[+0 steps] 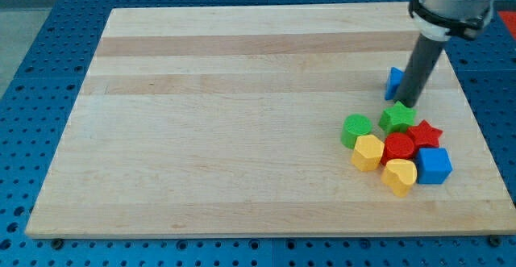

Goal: Move your arm towards the yellow heart

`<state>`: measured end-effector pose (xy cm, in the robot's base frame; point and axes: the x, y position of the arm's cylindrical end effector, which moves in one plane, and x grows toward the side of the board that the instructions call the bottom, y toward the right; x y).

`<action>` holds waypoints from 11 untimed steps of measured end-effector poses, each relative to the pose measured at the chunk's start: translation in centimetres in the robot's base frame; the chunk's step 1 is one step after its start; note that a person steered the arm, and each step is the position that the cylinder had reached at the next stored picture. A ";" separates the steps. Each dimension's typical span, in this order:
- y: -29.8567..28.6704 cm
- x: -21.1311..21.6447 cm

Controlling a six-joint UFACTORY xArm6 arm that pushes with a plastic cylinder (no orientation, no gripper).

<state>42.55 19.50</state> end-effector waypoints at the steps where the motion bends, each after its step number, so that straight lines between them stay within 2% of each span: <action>1: -0.9 -2.3; 2: -2.4 -5.1; 4: -2.5 -5.7; 7: 6.4 2.9; 10: 5.5 16.1; 11: 3.3 18.2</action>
